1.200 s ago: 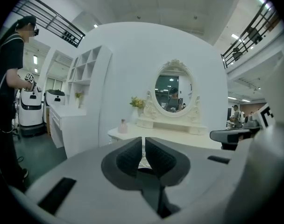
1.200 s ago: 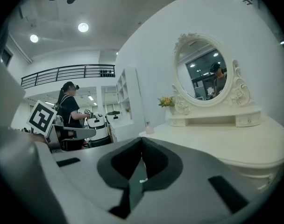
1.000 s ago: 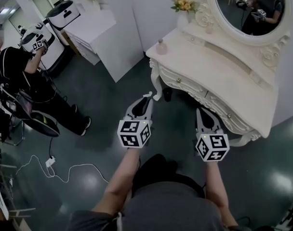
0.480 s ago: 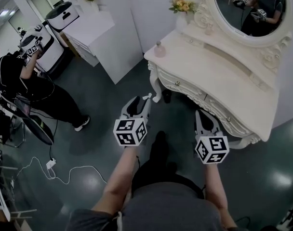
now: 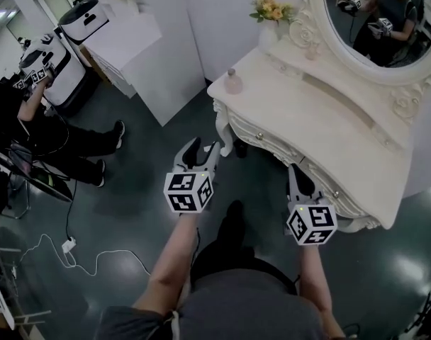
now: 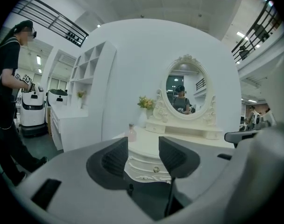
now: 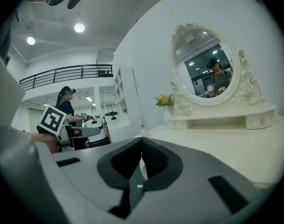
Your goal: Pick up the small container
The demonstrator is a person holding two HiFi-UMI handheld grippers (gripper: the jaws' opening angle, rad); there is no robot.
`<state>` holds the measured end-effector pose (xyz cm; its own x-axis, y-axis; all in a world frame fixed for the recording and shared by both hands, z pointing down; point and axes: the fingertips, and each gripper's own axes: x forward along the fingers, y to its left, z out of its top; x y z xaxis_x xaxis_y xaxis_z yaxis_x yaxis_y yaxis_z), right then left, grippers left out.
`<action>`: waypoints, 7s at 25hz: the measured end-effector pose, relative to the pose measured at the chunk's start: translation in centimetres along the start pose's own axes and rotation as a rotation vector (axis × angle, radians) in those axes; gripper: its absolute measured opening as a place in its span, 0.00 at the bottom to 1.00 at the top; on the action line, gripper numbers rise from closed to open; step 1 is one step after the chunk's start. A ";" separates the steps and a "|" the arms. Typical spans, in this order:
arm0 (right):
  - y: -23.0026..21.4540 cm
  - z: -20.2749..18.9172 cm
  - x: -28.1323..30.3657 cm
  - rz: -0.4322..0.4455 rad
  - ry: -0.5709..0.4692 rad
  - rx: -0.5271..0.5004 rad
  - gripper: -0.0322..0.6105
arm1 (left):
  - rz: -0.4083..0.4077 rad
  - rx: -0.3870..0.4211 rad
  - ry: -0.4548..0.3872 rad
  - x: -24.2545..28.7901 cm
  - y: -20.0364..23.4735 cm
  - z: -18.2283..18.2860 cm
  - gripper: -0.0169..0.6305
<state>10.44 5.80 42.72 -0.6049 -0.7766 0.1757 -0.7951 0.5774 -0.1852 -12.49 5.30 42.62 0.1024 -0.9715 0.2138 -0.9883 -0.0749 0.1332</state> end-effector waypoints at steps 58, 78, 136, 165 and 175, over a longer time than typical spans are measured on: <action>-10.7 5.4 25.9 -0.076 0.065 0.054 0.05 | -0.112 0.080 0.188 32.6 6.7 0.6 0.39; -13.7 4.5 26.7 -0.094 0.098 0.079 0.05 | -0.064 0.118 0.240 36.8 6.4 -0.7 0.37; -14.7 6.4 23.1 -0.211 0.018 0.065 0.05 | -0.264 0.259 0.110 34.7 -0.9 10.5 0.19; -13.0 6.6 21.5 -0.205 0.008 0.035 0.05 | -0.349 0.272 0.015 29.0 -3.0 15.9 0.19; -12.5 6.8 21.8 -0.207 0.007 0.025 0.05 | -0.358 0.286 0.006 28.3 -2.4 16.3 0.19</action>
<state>7.48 -20.10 42.32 -0.4292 -0.8762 0.2194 -0.9012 0.3992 -0.1688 -9.06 -25.73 32.55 0.4430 -0.8718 0.2091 -0.8821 -0.4656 -0.0723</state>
